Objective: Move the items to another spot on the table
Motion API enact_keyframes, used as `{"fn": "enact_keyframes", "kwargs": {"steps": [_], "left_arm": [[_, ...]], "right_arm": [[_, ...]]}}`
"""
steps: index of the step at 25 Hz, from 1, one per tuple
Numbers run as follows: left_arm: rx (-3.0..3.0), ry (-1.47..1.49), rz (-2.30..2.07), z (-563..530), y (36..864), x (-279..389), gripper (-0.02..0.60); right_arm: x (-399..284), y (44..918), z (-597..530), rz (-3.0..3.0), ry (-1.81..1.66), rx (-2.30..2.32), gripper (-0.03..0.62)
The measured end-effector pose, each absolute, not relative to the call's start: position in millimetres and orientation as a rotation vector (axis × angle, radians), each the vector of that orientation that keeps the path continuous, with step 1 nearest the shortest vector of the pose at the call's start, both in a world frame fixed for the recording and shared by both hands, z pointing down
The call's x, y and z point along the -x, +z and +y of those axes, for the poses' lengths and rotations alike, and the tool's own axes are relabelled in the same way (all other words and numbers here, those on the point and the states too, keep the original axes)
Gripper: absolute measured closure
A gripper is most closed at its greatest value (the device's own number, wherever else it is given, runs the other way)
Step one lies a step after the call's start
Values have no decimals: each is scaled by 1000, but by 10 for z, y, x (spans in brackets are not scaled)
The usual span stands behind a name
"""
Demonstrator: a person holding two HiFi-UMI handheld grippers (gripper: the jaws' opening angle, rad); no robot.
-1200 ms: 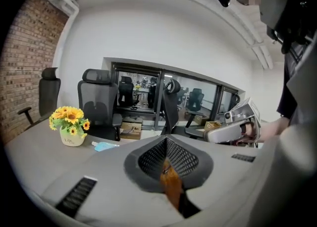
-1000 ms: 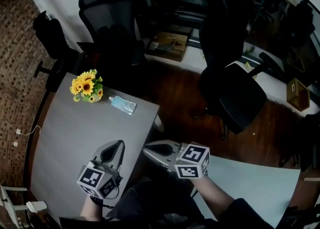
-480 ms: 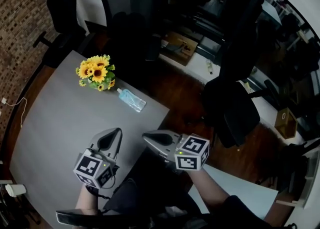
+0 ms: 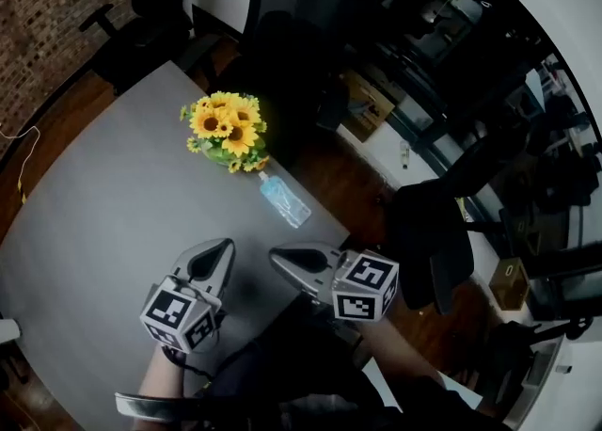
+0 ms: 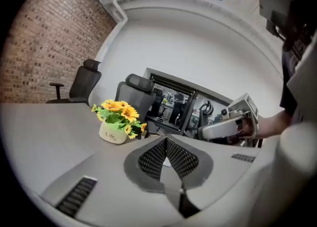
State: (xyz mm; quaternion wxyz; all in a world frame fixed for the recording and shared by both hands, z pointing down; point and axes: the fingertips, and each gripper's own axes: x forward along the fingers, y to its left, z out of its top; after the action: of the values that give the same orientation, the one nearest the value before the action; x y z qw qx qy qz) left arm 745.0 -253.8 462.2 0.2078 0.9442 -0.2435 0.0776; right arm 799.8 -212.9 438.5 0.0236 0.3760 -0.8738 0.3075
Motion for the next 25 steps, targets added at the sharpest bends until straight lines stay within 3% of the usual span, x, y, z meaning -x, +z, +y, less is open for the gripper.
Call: {"fn": "enact_keyframes", "kwargs": {"steps": [9, 25], "left_arm": [[-2483, 298, -980, -2966, 4919, -7069, 572], [-2367, 618, -1344, -3588, 5086, -7510, 572]], "right_arm": [[-7800, 4589, -2776, -2778, 906, -864, 609], [-8894, 5026, -3702, -2781, 823, -556, 608]]}}
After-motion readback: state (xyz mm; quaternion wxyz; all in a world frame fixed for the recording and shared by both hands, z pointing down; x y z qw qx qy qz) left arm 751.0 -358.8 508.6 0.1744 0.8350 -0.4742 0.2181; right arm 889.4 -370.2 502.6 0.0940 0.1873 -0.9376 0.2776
